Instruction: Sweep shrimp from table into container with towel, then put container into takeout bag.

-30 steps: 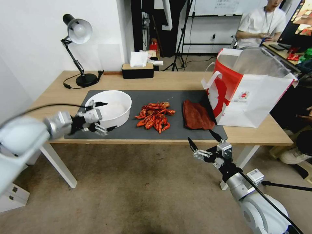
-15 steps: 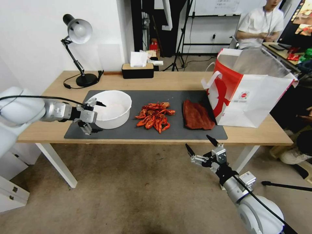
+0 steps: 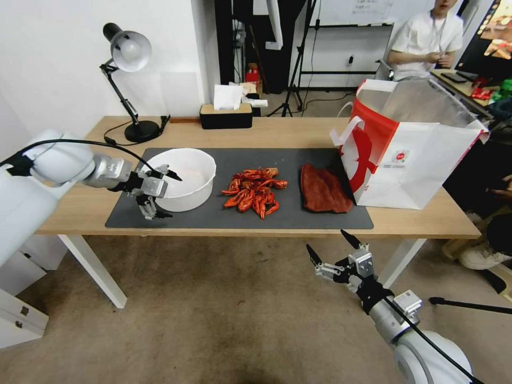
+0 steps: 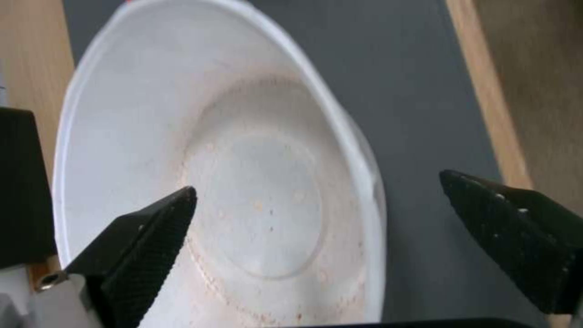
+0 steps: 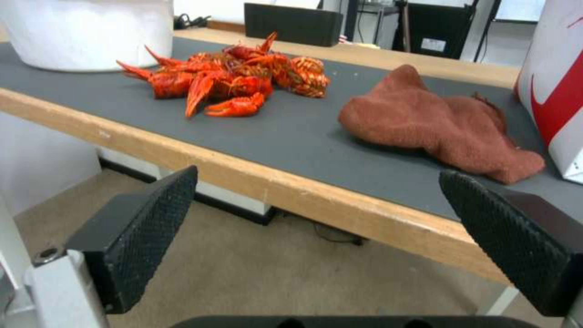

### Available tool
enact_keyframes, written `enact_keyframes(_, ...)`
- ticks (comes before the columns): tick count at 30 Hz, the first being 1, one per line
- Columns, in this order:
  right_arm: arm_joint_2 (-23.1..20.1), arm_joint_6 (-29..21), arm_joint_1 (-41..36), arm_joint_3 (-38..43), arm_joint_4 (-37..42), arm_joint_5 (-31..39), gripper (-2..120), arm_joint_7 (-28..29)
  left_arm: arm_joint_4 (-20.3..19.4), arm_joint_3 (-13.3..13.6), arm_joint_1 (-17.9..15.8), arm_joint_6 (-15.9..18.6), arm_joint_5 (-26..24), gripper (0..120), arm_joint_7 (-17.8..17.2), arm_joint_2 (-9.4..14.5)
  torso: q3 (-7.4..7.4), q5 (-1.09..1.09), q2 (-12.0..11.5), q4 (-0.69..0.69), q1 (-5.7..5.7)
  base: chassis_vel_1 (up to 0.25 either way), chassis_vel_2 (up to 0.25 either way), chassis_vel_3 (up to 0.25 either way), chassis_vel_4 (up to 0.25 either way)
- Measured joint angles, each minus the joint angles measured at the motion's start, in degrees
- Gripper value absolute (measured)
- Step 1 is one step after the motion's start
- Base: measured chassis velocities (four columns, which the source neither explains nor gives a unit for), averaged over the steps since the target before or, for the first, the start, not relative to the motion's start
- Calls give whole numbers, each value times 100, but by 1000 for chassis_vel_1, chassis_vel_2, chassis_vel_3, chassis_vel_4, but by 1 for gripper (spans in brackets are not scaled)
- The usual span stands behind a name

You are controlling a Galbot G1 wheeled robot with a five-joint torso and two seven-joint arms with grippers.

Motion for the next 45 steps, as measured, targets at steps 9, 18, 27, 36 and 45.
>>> enact_keyframes(9, 26, 0, -1, 19, -63, -96, 100, -52, 312, 345, -326, -110, 454, 70, 190, -242, 0, 1, 0, 0, 0, 0, 0, 0, 0)
enact_keyframes(18, 23, 0, 13, 14, -125, -97, 100, -39, 639, 668, -648, -319, 798, 34, 399, -393, 0, 1, 0, 0, 0, 0, 0, 0, 0)
enact_keyframes(27, 20, 0, -20, -10, -140, -90, 100, -28, 544, 800, -706, -466, 1069, 3, 722, -398, 0, 0, 0, 0, 0, 0, 0, 0, 0)
enact_keyframes(36, 23, 0, -54, -14, -145, -77, 100, -35, 190, 198, -406, -761, 719, 0, 916, -169, 0, 0, 0, -1, 0, 0, 0, 0, 0)
enact_keyframes(45, -12, 0, -67, -31, -208, -4, 100, -7, -1691, -1719, 1834, -1607, -47, 0, 1347, 545, -2, 0, 0, 1, -1, 0, 0, 0, 0)
